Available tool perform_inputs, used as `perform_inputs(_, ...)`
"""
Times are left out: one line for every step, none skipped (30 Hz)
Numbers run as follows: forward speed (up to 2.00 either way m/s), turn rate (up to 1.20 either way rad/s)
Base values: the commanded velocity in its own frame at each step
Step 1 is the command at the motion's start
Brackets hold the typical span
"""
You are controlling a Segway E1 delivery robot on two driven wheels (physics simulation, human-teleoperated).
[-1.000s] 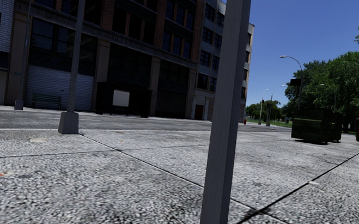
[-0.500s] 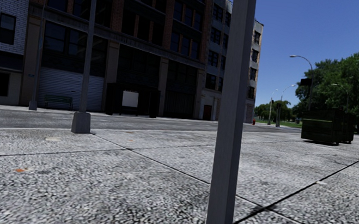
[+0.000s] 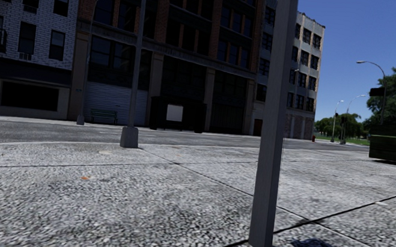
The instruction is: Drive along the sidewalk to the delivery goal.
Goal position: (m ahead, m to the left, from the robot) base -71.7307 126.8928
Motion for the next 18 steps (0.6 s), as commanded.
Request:
perform_inputs(-0.74,0.39)
perform_inputs(-0.75,0.41)
perform_inputs(-0.75,0.46)
perform_inputs(-0.75,0.46)
perform_inputs(-0.75,0.47)
perform_inputs(-0.75,0.48)
perform_inputs(-0.75,0.48)
perform_inputs(-0.75,0.48)
perform_inputs(-0.75,0.48)
perform_inputs(-0.75,0.48)
perform_inputs(-0.75,0.48)
perform_inputs(-0.75,0.48)
perform_inputs(-0.75,0.48)
perform_inputs(-0.75,0.48)
perform_inputs(-0.75,0.48)
perform_inputs(-0.75,0.48)
perform_inputs(-0.75,0.48)
perform_inputs(-0.75,0.48)
